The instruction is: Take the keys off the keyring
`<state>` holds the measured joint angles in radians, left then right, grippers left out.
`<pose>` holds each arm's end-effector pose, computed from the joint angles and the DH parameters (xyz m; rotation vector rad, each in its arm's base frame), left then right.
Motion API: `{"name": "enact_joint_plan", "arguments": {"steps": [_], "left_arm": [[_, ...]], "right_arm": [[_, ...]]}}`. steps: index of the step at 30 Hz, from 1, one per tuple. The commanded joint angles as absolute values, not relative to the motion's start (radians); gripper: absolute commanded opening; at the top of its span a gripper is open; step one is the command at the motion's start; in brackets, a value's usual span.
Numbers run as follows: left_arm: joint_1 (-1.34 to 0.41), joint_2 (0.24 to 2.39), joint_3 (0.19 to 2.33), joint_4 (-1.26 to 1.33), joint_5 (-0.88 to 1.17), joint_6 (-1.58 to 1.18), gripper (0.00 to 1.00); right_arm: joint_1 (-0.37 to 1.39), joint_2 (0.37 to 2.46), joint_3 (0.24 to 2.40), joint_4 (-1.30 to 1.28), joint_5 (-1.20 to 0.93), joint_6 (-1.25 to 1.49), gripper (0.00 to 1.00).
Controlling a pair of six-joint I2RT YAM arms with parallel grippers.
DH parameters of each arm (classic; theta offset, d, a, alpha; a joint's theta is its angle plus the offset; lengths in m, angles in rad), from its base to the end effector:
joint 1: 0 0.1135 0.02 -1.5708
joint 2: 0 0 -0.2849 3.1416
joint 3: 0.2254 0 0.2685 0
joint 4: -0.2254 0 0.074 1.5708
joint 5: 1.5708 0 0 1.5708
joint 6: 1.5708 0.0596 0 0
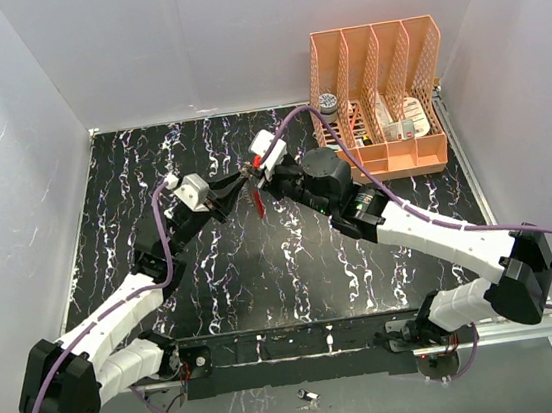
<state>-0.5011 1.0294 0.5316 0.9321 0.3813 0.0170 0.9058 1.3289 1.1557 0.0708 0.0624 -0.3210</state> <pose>0.2078 -0.1391 0.3398 0.6264 1.0157 -0.6428 0.2205 0.2752 0.3905 -0.9323 1.4069 0.3885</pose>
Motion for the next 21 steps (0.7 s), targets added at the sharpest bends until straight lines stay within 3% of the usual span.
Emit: {"name": "enact_joint_plan", "arguments": {"steps": [1,6,13,21], "left_arm": [[-0.492,1.017,0.53,0.9,0.407,0.019,0.26],[-0.492,0.957,0.499,0.962,0.42,0.018,0.31],[-0.492,0.874,0.512,0.942,0.401,0.037,0.27],[-0.492,0.858,0.51,0.945,0.427,0.063,0.02]], "right_arm": [[0.92,1.304,1.23,0.208,0.089,-0.34,0.0],[0.92,1.294,1.221,0.214,0.1,-0.344,0.0],[0.921,1.29,1.216,0.216,0.102,-0.345,0.0],[0.921,1.29,1.21,0.231,0.099,-0.335,0.0]]}}
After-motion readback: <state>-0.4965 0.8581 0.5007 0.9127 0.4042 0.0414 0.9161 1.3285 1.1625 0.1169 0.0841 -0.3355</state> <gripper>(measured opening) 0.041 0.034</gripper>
